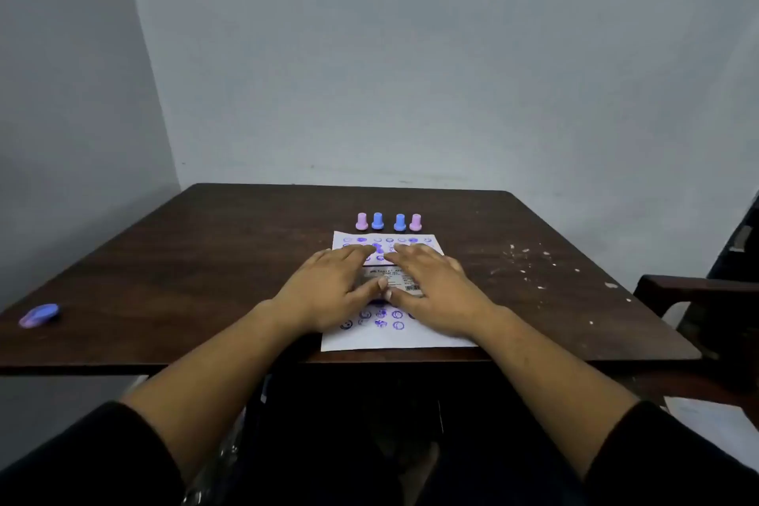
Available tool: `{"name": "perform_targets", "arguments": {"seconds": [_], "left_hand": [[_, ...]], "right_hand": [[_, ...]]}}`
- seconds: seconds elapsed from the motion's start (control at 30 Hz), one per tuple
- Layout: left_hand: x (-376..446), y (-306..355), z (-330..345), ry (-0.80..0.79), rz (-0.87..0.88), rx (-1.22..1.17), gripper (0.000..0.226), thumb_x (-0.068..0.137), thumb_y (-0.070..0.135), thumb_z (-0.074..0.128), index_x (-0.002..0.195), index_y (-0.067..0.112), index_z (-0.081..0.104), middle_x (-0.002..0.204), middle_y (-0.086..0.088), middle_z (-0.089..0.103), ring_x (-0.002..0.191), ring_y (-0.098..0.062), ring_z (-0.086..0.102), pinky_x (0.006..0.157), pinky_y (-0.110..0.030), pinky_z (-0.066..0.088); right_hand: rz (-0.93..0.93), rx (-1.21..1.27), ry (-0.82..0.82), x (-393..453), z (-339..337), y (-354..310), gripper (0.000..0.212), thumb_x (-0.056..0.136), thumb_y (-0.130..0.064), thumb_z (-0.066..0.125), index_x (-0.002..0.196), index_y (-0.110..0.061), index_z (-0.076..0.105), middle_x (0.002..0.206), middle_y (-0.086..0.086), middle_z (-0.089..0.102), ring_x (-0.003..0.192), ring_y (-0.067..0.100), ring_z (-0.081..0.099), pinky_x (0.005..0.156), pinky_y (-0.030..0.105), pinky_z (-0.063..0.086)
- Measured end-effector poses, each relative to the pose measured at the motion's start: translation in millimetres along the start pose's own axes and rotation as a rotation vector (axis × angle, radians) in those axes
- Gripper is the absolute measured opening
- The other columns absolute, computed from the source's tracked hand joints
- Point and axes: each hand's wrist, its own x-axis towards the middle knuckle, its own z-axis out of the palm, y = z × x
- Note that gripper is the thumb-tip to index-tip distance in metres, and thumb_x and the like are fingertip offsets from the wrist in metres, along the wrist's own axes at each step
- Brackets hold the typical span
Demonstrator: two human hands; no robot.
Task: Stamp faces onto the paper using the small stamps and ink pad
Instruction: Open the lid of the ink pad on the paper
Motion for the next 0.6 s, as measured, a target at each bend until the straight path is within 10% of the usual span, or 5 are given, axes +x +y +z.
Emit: {"name": "perform_targets", "arguments": {"seconds": [0.6], "left_hand": [[0.7, -17.3, 10.1, -0.117, -0.175, -0.245, 0.093, 0.07, 0.068, 0.065, 0.152, 0.031, 0.04, 0.15, 0.009, 0.05, 0.13, -0.01, 0.05, 0.107, -0.037, 0.046]], "right_hand": [[0.125, 0.133, -0.052, 0.3, -3.6, 5.4, 0.072, 0.081, -0.044, 0.066, 0.152, -0.039, 0.052, 0.166, -0.012, 0.043, 0.154, 0.009, 0.034, 0.126, 0.041, 0.027]]}}
